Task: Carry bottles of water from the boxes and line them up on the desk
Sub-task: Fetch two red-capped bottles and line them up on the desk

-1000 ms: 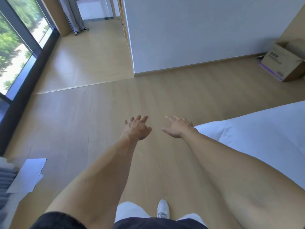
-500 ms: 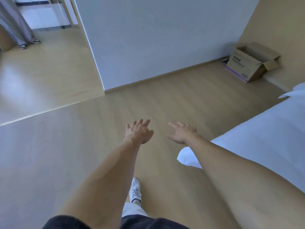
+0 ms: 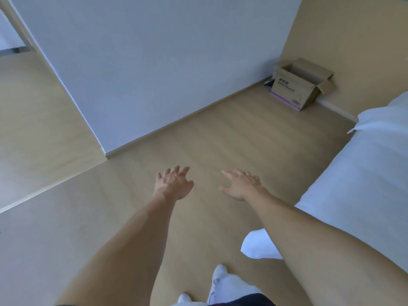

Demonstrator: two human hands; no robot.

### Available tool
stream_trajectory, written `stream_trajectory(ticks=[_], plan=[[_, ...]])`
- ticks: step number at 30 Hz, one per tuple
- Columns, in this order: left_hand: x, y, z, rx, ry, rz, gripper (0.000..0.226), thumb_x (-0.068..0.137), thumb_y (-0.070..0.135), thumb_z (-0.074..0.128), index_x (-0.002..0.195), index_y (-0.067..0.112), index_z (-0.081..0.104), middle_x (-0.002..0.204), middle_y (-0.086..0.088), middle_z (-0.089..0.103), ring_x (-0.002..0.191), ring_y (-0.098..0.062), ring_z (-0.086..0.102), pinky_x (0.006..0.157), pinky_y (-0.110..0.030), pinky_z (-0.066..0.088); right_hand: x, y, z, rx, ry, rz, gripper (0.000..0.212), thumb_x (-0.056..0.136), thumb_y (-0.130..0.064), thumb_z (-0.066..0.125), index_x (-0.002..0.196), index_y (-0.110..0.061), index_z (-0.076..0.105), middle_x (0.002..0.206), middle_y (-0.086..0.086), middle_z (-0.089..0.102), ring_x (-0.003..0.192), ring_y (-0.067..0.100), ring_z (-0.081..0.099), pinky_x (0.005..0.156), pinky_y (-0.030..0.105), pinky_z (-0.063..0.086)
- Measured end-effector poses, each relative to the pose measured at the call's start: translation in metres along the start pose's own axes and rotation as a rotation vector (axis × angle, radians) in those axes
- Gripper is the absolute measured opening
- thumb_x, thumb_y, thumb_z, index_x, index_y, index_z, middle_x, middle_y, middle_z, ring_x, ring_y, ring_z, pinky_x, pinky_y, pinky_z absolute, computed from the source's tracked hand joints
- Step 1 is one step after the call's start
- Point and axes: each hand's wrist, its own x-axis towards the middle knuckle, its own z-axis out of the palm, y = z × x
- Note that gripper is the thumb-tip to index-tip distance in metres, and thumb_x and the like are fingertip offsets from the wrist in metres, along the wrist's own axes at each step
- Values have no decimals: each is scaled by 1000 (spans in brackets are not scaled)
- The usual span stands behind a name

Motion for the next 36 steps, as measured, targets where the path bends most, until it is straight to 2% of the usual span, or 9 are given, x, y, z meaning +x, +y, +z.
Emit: stream_trajectory(ticks=[8, 18, 27, 36], plan=[[129, 33, -38, 37, -1, 88, 60, 100, 49, 36, 157, 37, 21, 161, 3, 29, 146, -25, 28, 118, -47, 22, 120, 30, -36, 64, -7, 54, 68, 93, -61, 44, 154, -41, 20, 159, 5, 29, 144, 27, 29, 115, 48, 24], [304, 78, -131, 97, 6, 47, 61, 100, 48, 35, 158, 36, 20, 161, 2, 29, 146, -25, 28, 119, -48, 21, 281, 92, -130, 108, 1, 46, 69, 93, -63, 43, 154, -39, 21, 154, 6, 36, 141, 28, 34, 113, 48, 28], [425, 171, -167, 141, -40, 218, 63, 99, 46, 39, 158, 35, 19, 161, 0, 29, 147, -28, 28, 120, -49, 21, 373, 155, -188, 175, 21, 134, 70, 92, -64, 43, 154, -39, 21, 157, 5, 31, 143, 30, 30, 112, 51, 26], [579, 254, -197, 183, -77, 411, 64, 98, 45, 41, 157, 36, 20, 161, 1, 28, 146, -27, 28, 118, -47, 23, 481, 236, -240, 215, 13, 364, 72, 91, -64, 45, 154, -39, 19, 159, 4, 27, 144, 29, 27, 112, 50, 24]])
